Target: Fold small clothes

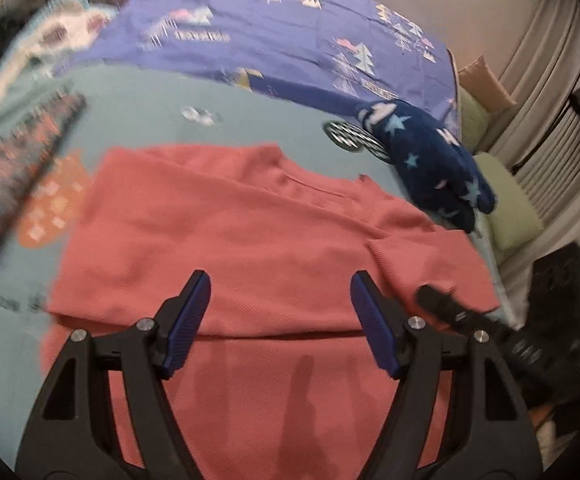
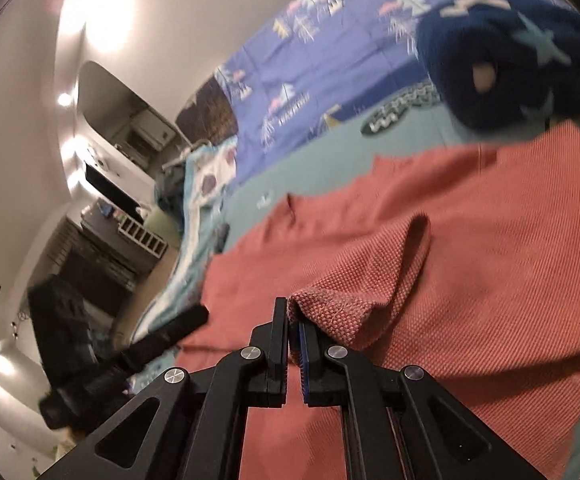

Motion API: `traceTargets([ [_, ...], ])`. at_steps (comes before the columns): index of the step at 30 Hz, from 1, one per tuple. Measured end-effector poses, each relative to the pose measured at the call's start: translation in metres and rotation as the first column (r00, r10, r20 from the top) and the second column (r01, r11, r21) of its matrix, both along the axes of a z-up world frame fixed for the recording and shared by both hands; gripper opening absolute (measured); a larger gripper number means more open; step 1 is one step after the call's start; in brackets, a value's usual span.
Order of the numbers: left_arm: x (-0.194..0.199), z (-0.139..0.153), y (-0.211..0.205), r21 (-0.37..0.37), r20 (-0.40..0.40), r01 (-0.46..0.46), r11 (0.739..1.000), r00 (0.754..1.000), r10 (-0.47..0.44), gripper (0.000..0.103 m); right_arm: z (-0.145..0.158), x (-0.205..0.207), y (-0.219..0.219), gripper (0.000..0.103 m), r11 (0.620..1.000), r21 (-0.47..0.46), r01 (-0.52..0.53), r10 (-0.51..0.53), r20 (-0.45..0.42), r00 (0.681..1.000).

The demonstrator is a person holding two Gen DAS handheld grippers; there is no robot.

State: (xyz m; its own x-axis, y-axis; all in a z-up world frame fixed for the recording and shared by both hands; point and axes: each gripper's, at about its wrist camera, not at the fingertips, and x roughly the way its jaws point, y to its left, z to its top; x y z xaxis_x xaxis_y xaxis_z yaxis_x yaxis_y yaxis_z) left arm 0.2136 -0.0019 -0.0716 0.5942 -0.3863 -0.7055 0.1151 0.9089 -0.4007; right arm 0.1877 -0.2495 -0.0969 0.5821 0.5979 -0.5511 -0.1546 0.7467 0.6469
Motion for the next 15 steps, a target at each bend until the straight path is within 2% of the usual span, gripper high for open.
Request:
traceTargets([
  [4, 0.009, -0.008, -0.023, -0.084, -0.050, 0.071, 0.994, 0.996, -0.075, 0.073, -0.006, -0.004, 0.003, 0.007, 0.999, -0.035, -0.028, 0.028, -0.005, 1.000],
  [7, 0.014, -0.014, -0.044, -0.107, -0.095, 0.127, 0.986, 0.986, -0.138, 0.073, -0.009, -0.008, 0.006, 0.010, 0.996, -0.074, -0.050, 0.050, -0.004, 0.999],
  [11, 0.017, -0.013, -0.068, -0.033, -0.082, 0.164, 0.986, 0.983, -0.166, 0.073, -0.008, -0.017, 0.012, 0.019, 0.989, -0.127, -0.071, 0.076, 0.034, 0.997],
  [12, 0.017, -0.012, -0.069, -0.023, -0.075, 0.165, 0.986, 0.983, -0.166, 0.073, -0.006, -0.020, 0.010, 0.026, 0.990, -0.120, -0.074, 0.078, 0.033, 0.996],
  [15, 0.016, -0.007, -0.059, -0.016, -0.052, 0.143, 0.990, 0.988, -0.144, 0.073, -0.007, -0.026, -0.007, 0.032, 0.997, -0.070, -0.034, 0.035, 0.011, 0.999],
])
